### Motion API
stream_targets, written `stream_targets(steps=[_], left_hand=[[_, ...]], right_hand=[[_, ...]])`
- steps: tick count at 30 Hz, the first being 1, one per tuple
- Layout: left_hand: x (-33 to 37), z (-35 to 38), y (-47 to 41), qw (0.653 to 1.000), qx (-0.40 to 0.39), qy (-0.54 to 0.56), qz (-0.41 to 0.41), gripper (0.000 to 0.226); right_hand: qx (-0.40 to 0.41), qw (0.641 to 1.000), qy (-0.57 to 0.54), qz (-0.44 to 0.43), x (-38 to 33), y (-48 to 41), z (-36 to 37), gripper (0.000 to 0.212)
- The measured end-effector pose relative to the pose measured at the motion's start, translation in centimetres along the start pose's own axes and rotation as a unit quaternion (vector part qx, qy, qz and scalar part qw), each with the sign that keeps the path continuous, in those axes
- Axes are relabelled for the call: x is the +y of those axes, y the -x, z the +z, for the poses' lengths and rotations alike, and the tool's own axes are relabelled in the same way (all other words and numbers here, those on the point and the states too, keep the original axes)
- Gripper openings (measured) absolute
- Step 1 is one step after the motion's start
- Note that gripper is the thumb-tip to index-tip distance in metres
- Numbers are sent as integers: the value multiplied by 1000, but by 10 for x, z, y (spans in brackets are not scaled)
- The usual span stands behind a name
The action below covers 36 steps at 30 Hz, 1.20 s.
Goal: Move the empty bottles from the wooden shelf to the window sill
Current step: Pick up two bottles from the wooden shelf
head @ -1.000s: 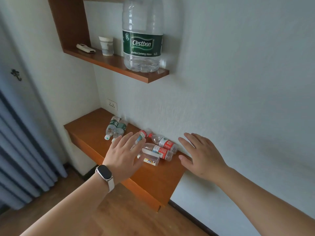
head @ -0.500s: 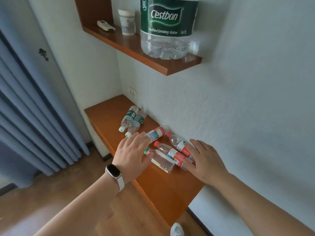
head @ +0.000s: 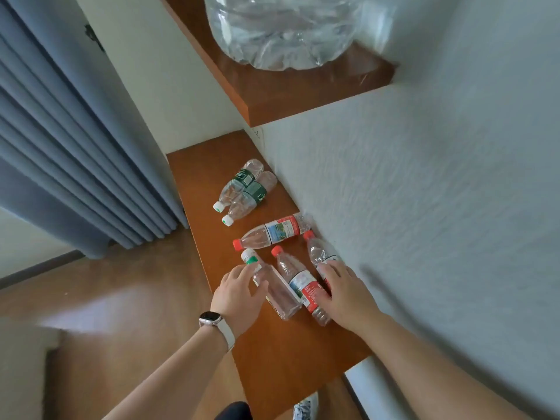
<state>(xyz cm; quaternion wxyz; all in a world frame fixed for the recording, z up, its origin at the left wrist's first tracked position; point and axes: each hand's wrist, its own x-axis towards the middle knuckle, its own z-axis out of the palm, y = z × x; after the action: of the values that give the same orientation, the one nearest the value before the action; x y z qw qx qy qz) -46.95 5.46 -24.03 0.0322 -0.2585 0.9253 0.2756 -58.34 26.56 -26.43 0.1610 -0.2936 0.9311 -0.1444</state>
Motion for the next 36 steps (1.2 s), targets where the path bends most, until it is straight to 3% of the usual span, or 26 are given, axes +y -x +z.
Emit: stream_targets(steps=[4, 9, 14, 16, 26, 36], left_hand=[[8, 20, -5, 989, -18, 96, -113, 59], [11, 53, -27, 924, -49, 257, -278, 75], [6, 82, -38, 859, -54, 357, -363, 87], [8, 86, -42, 848, -56, 373, -373, 81], [2, 87, -50, 874, -96, 314, -357, 57], [-8, 68, -29, 889, -107, 319, -311, 45]], right_hand=[[-47, 998, -47, 15, 4, -11, 10, 63], [-98, 991, -79, 49, 6, -24, 25, 67], [-125, 987, -77, 64, -4, -34, 36, 72], [-134, 985, -80, 77, -6, -40, 41, 74], [-156, 964, -126, 174, -12, -52, 64, 83], [-107, 963, -190, 161, -17, -36, 51, 77]])
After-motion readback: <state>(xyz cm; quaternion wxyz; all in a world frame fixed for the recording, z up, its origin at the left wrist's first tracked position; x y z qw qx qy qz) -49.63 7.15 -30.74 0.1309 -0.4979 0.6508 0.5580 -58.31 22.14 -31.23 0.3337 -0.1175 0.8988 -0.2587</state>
